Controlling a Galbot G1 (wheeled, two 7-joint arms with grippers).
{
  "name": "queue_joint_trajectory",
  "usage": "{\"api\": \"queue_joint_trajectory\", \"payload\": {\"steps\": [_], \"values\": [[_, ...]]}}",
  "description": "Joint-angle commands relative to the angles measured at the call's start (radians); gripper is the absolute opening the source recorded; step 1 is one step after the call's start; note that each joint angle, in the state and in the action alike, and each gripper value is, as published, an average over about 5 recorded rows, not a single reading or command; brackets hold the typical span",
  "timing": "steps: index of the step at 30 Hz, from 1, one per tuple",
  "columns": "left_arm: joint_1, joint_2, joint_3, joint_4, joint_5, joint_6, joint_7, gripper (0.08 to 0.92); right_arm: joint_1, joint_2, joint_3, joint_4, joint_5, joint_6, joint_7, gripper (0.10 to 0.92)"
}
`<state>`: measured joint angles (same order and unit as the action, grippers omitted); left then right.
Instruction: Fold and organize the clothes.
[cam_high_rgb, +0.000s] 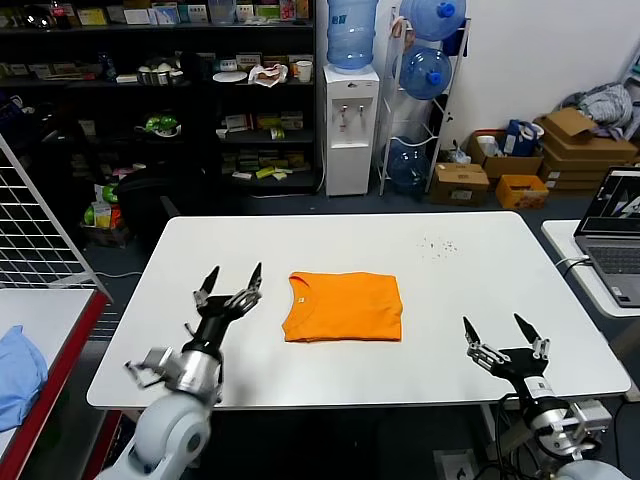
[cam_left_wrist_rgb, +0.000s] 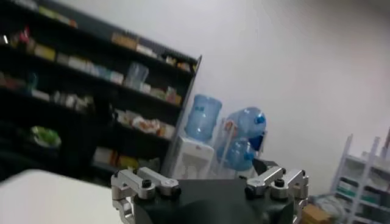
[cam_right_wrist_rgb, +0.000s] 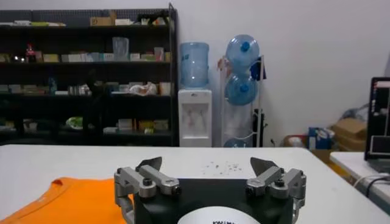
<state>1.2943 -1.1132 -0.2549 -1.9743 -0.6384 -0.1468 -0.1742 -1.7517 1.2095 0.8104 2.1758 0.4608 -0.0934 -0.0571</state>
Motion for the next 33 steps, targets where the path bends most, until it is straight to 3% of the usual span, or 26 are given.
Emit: {"api": "queue_joint_trajectory", "payload": {"steps": [1,6,21,33], "values": [[0.567,-0.155,-0.356,-0.114,0.323,-0.333,0.256,0.921,-0.144,0.095,0.087,-0.004,-0.064,0.262,-0.123,0.921],[0.625,-0.174,-0.341,-0.120,0.316,-0.333,0.249,0.921,-0.165,0.139,0.089,0.004,-0.067,0.282,-0.124,0.921],[0.793,-0.101,-0.340,-0.171,0.304,-0.272,0.219,0.921,-0.314,0.192,0.073,0.030,-0.080,0.294,-0.108,0.921],[0.912,-0.071,-0.342,-0.194,0.262,-0.115,0.131,0.921,-0.483,0.190,0.032,0.002,-0.074,0.293,-0.080,0.921]]}}
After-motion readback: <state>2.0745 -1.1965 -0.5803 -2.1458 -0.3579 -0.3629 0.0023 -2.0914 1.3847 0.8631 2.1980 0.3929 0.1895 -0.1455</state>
